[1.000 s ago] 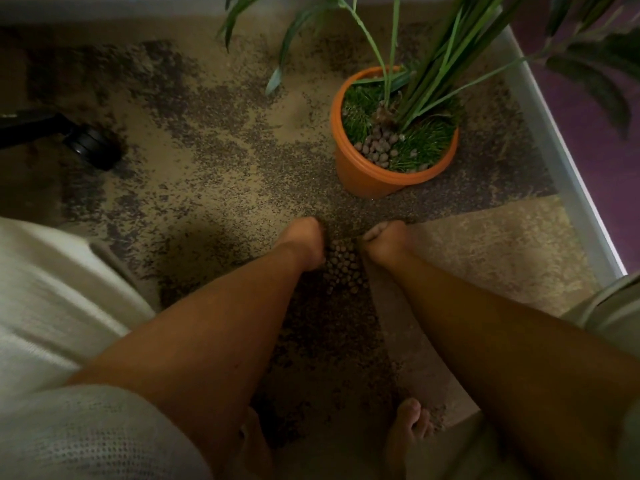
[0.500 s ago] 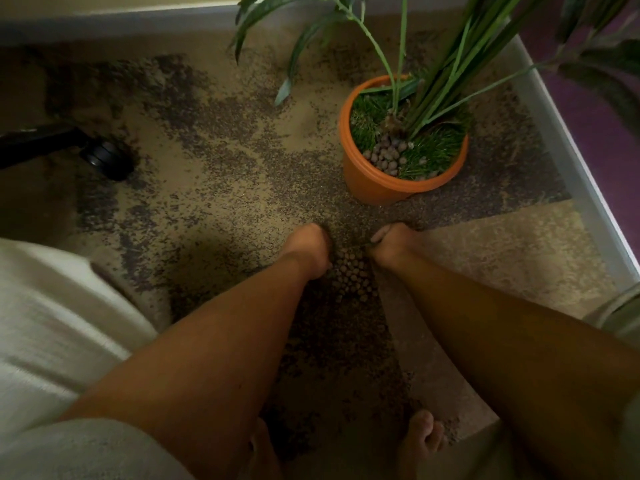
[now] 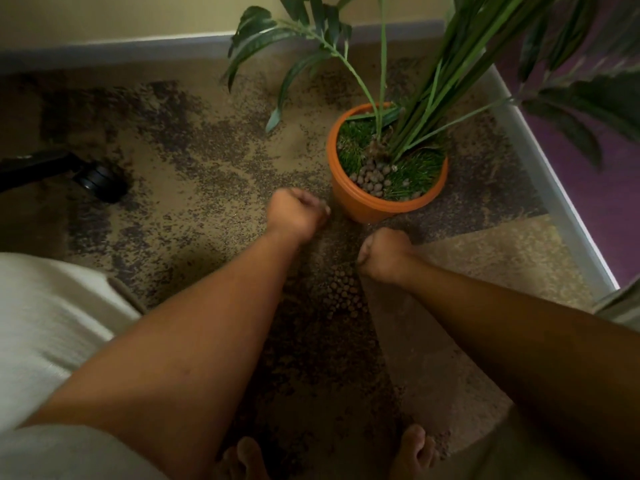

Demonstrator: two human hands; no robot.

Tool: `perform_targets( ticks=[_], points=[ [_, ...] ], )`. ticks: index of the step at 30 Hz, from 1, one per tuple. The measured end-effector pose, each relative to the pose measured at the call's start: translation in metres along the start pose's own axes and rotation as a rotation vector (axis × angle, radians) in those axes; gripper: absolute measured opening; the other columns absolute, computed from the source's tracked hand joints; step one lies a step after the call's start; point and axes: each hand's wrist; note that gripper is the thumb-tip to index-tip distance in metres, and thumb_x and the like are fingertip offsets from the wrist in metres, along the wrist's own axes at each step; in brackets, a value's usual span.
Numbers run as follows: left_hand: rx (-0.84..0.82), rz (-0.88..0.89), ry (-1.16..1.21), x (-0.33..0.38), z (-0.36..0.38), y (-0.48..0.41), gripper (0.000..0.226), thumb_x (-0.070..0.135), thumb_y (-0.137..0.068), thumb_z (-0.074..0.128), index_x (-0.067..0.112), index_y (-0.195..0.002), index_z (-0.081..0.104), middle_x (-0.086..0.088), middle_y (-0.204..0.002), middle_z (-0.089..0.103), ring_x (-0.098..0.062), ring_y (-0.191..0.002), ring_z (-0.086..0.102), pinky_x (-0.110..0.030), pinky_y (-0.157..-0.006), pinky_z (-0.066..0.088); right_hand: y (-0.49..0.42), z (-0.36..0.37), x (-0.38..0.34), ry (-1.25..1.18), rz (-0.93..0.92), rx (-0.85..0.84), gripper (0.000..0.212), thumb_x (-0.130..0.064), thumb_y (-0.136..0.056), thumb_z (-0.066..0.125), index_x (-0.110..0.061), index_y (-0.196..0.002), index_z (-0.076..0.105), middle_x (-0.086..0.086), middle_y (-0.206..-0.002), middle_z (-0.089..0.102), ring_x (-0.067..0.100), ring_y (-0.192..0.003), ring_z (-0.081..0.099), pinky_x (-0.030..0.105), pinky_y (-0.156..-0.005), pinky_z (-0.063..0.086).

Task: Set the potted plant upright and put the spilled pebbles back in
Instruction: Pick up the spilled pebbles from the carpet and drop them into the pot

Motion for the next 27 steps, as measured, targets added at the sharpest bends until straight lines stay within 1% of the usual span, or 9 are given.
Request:
perform_targets(
  ticks=[2,4,8,11,13,19,21,23,27],
  points=[
    [0.101,0.039,0.15,0.024,-0.008,-0.009,0.02,0.0,-0.08,0.073,0.011,-0.068,0.061,-0.012,-0.077,0.069,-0.022,-0.075,0.066,-0.035,-0.072,0.062,0.013,-0.018,-0.012,0.019,-0.132,0.024,0.003,-0.014,-0.076,0.074,-0.014,-0.078,0.076,-0.002,-0.08,0.074,0.017,-0.086,0.07,0.025,-0.081,0.056],
    [0.158,0.119,0.202,0.047,-0.014,-0.015,0.026,0.001,-0.079,0.074,0.015,-0.065,0.056,-0.011,-0.073,0.064,-0.022,-0.075,0.064,-0.043,-0.08,0.059,0.02,-0.045,-0.026,-0.052,-0.192,0.076,0.008,-0.011,-0.072,0.078,-0.018,-0.07,0.073,-0.01,-0.064,0.065,0.012,-0.072,0.066,0.021,-0.068,0.052],
    [0.037,0.233,0.06,0.079,-0.016,-0.014,0.021,0.004,-0.078,0.076,0.014,-0.066,0.062,-0.008,-0.069,0.066,-0.024,-0.07,0.067,-0.041,-0.074,0.06,0.02,-0.098,-0.027,-0.214,-0.216,0.247,0.018,-0.015,-0.073,0.082,-0.025,-0.066,0.069,-0.012,-0.064,0.064,0.004,-0.063,0.061,0.017,-0.053,0.042],
    [-0.071,0.27,-0.149,0.085,-0.009,-0.009,0.006,0.007,-0.077,0.078,0.007,-0.076,0.072,-0.003,-0.068,0.067,-0.018,-0.066,0.066,-0.033,-0.068,0.059,0.015,-0.109,-0.014,-0.3,-0.174,0.321,0.019,-0.012,-0.077,0.079,-0.025,-0.069,0.066,-0.001,-0.07,0.066,0.023,-0.075,0.069,0.031,-0.066,0.056],
    [-0.091,0.29,-0.219,0.085,-0.003,-0.007,0.009,0.009,-0.077,0.078,0.005,-0.084,0.076,-0.004,-0.072,0.069,-0.016,-0.068,0.065,-0.033,-0.07,0.059,0.014,-0.108,-0.011,-0.342,-0.147,0.335,0.022,-0.011,-0.078,0.076,-0.026,-0.068,0.065,0.006,-0.075,0.069,0.03,-0.08,0.071,0.042,-0.075,0.061],
    [-0.091,0.29,-0.296,0.084,0.005,-0.008,0.02,0.01,-0.076,0.08,0.005,-0.095,0.077,-0.005,-0.08,0.067,-0.018,-0.079,0.065,-0.032,-0.075,0.056,0.006,-0.103,-0.012,-0.489,-0.087,0.313,0.026,-0.011,-0.085,0.07,-0.03,-0.071,0.063,-0.002,-0.08,0.068,0.027,-0.087,0.071,0.045,-0.079,0.061],
    [-0.156,0.235,-0.198,0.084,0.007,-0.005,0.019,0.002,-0.081,0.072,-0.001,-0.1,0.072,-0.014,-0.084,0.069,-0.025,-0.079,0.069,-0.037,-0.076,0.058,0.006,-0.101,-0.012,-0.517,-0.085,0.324,0.025,-0.011,-0.087,0.069,-0.031,-0.073,0.062,-0.004,-0.083,0.066,0.027,-0.091,0.069,0.047,-0.082,0.06],
    [-0.184,0.197,-0.038,0.085,0.007,-0.001,0.009,-0.003,-0.088,0.061,-0.001,-0.094,0.067,-0.018,-0.084,0.068,-0.025,-0.068,0.069,-0.038,-0.071,0.059,0.006,-0.102,-0.012,-0.528,-0.104,0.348,0.025,-0.01,-0.088,0.066,-0.031,-0.076,0.062,-0.002,-0.087,0.067,0.028,-0.094,0.069,0.046,-0.083,0.059],
    [0.02,0.205,0.196,0.081,0.002,-0.004,0.018,0.0,-0.089,0.056,0.012,-0.079,0.062,-0.007,-0.066,0.067,-0.016,-0.053,0.065,-0.03,-0.055,0.057,0.006,-0.104,-0.012,-0.563,-0.123,0.383,0.025,-0.002,-0.088,0.065,-0.024,-0.077,0.064,0.009,-0.092,0.071,0.027,-0.094,0.07,0.045,-0.081,0.06]
  ],
)
Point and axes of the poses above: each hand's wrist, its own y-axis away from the middle knuckle, its own z-axis out of the palm, x = y × z
